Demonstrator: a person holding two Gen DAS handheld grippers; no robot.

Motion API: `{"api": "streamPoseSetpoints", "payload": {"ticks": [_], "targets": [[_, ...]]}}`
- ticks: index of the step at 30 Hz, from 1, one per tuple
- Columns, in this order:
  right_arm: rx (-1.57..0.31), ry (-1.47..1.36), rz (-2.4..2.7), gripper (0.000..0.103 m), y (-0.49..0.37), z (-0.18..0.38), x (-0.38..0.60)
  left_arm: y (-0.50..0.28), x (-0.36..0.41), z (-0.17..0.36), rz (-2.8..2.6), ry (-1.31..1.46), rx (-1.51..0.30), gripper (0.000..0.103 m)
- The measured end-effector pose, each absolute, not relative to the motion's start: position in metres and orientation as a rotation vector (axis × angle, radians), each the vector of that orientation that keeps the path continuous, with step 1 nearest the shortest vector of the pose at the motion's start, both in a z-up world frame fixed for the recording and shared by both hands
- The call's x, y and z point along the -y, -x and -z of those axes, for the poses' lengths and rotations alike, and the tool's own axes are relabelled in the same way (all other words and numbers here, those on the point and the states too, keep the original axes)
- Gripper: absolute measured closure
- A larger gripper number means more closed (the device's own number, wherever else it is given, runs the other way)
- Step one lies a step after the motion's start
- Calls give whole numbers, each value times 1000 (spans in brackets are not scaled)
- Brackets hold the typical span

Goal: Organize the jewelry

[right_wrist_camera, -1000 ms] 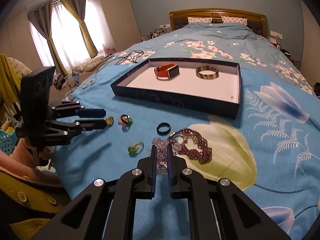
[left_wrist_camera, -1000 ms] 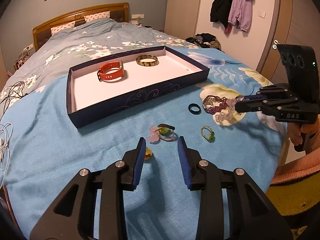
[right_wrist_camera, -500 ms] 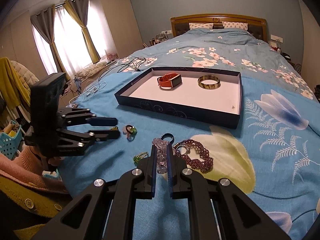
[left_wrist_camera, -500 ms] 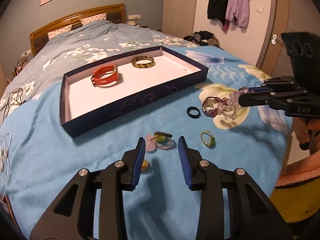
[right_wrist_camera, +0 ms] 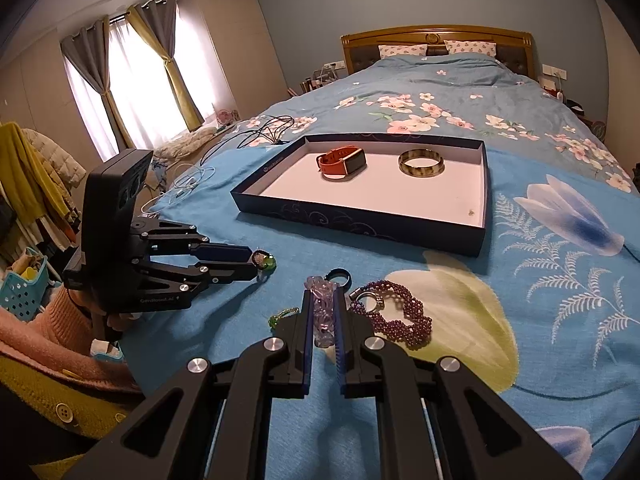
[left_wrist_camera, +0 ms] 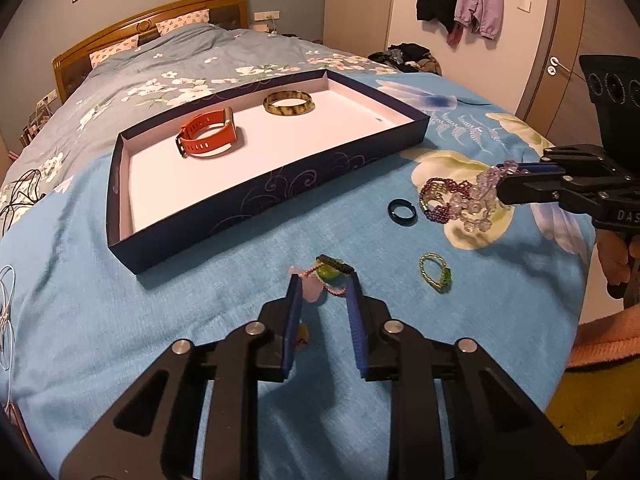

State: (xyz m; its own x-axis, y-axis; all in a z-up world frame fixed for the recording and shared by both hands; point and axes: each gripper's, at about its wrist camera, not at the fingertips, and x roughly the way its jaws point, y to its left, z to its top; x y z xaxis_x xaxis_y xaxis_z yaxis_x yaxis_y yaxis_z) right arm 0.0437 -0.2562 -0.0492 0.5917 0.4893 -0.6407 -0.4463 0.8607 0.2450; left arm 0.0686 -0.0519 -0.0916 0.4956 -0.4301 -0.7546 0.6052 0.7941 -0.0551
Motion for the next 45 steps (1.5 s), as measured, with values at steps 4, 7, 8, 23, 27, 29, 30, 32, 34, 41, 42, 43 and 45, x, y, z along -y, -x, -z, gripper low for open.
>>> {"api": "streamPoseSetpoints", "payload": {"ticks": [4,7,8,23,27,29,30,32,34,41,42,43,45], "targets": [[-751,-66,-547,95,-44,46,257,-63,48,89,657,-187,-851,102],[-745,-65,-551,95,-45,44,256,-59,46,86,663,-178,-848,102],[-746,-65,-550,95,-45,44,256,-58,46,85,658,-181,-842,98],[-755,-87,-555,95,-50,46,254,-87,55,93,598,-246,-857,88],[-749,-84,-557,95,-53,44,252,-88,56,93,599,-234,-857,90],[-734,-82,-555,95,-53,39,252,-87,56,90,598,-223,-838,92],[-726,-82,-555,95,-53,36,253,-86,56,88,599,-217,-829,92],[-712,-79,-549,95,-55,31,253,-86,53,82,600,-193,-810,93],[-693,-73,-546,95,-59,26,253,-85,51,75,606,-169,-792,94],[-652,-72,-520,95,-83,13,258,-91,42,52,597,-122,-729,94],[-648,-74,-518,95,-86,12,258,-92,41,50,593,-117,-726,94],[-643,-73,-518,95,-89,11,259,-93,40,48,593,-114,-724,94],[-636,-73,-513,95,-93,9,260,-95,38,45,585,-118,-715,94]]}}
